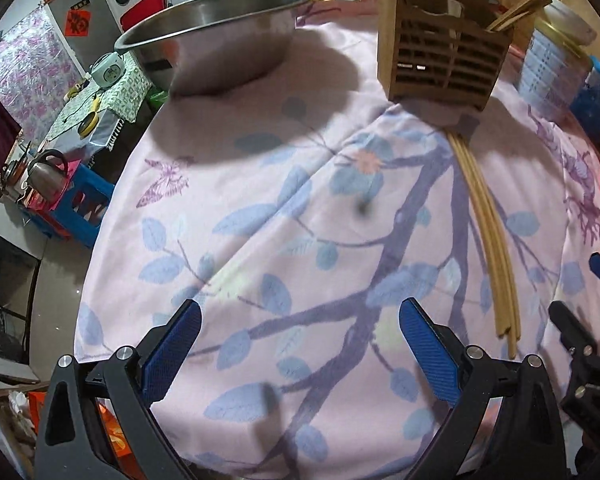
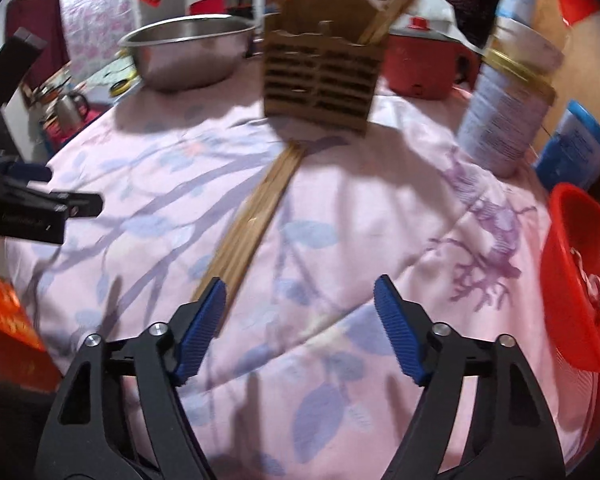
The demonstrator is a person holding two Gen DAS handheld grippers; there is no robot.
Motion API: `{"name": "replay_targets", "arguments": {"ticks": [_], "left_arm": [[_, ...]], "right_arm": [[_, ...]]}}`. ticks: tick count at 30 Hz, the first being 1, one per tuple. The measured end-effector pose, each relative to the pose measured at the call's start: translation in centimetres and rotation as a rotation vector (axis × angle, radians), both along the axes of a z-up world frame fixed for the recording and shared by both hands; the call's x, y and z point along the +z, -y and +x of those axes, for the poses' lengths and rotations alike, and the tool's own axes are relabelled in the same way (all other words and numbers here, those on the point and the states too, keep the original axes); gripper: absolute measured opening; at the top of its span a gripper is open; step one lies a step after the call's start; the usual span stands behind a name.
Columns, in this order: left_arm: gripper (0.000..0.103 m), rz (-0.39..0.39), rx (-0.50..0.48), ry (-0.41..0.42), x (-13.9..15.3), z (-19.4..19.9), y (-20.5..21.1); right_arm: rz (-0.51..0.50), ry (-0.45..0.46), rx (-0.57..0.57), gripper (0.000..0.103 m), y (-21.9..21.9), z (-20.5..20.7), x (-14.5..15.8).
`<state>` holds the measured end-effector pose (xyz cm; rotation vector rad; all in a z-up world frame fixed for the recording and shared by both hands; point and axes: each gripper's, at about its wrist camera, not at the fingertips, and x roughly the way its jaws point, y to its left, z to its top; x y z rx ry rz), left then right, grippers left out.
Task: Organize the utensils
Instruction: 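Withdraw both open tools from the holder toward the remaining chopsticks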
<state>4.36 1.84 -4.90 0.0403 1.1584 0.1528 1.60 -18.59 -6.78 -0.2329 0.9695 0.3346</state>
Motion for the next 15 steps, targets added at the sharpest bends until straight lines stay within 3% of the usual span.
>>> {"name": "replay_targets", "arguments": {"ticks": [4, 11, 15], "left_arm": [[0.097, 0.003, 0.013, -0.016, -0.3, -0.6, -0.6], [0.097, -0.007, 0.016, -0.023, -0.3, -1.2, -0.7], [0.097, -0.033, 0.013, -0.019, -0.2, -1.1, -0.2]], "right_arm": [[0.024, -0.030, 0.027, 0.061, -0.7, -0.6, -0.8], [0.033, -0.098, 0.020, 0.055, -0.2, -1.1, -2.8], [-0.001, -0.084, -0.079, 0.050, 1.8, -0.5, -2.8]]}}
